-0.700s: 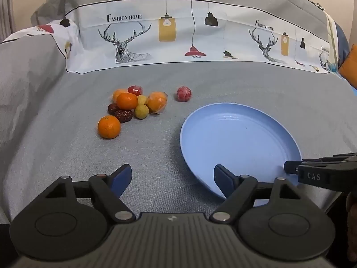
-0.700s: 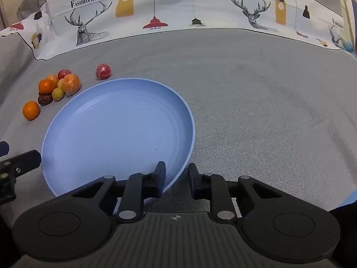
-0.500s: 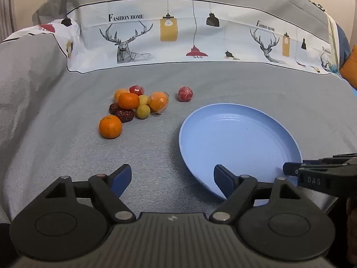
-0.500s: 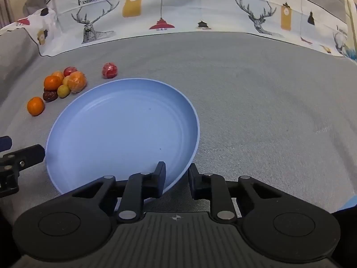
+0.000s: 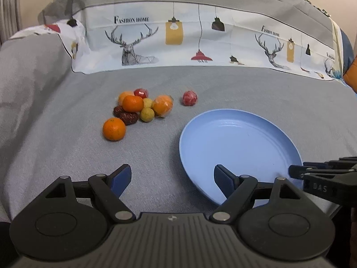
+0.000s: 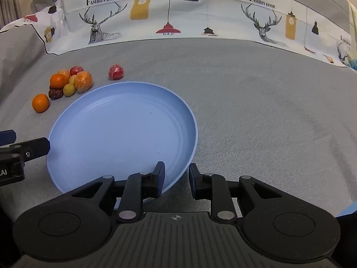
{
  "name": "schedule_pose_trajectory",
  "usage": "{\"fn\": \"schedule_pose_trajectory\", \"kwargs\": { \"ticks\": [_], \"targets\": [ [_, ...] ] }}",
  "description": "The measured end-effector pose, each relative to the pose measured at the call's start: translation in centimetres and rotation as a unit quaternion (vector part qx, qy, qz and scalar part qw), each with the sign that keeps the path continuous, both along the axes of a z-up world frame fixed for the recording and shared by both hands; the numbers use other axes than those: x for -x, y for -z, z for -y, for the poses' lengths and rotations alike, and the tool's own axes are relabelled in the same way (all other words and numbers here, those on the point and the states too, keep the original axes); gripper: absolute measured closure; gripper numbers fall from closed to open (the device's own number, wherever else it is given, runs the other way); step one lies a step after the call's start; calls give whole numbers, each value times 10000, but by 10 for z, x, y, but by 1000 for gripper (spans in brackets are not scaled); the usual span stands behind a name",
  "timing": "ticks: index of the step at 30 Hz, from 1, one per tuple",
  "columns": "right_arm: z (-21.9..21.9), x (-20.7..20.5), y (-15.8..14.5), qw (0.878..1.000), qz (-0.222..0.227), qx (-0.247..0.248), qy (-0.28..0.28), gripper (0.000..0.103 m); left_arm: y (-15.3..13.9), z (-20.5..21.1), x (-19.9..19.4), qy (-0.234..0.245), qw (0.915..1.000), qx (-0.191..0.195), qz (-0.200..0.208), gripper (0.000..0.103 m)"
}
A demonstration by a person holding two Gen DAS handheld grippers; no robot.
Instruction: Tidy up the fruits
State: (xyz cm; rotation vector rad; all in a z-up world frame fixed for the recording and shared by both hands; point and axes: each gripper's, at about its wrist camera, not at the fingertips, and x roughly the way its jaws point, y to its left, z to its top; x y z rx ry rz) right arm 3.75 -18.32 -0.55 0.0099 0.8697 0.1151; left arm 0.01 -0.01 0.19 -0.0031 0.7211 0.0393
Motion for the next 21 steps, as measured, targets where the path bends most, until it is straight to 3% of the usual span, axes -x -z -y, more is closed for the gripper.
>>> {"fn": "schedule_pose_trajectory", "kwargs": {
  "ticks": [4,10,13,16,19,21],
  "targets": [
    [0,3,-7,9994,274,204,49,79,-2,3,3,57,9997,-86,222,17],
    [2,4,-17,9986,523,47,38,77,-2,2,2,113,9998,-19,139,17],
    [-3,6,-19,9981,612,75,-42,65,-1,1,4,159,9998,-10,95,17],
    [-5,6,-20,9977,662,85,-84,62,-4,-2,5,176,9997,70,153,20],
    [-6,9,-22,9971,747,91,-86,62,-9,-6,7,126,9995,49,268,40],
    [-7,10,-24,9966,817,33,-133,63,-12,-9,7,93,9994,102,326,60]
  ]
}}
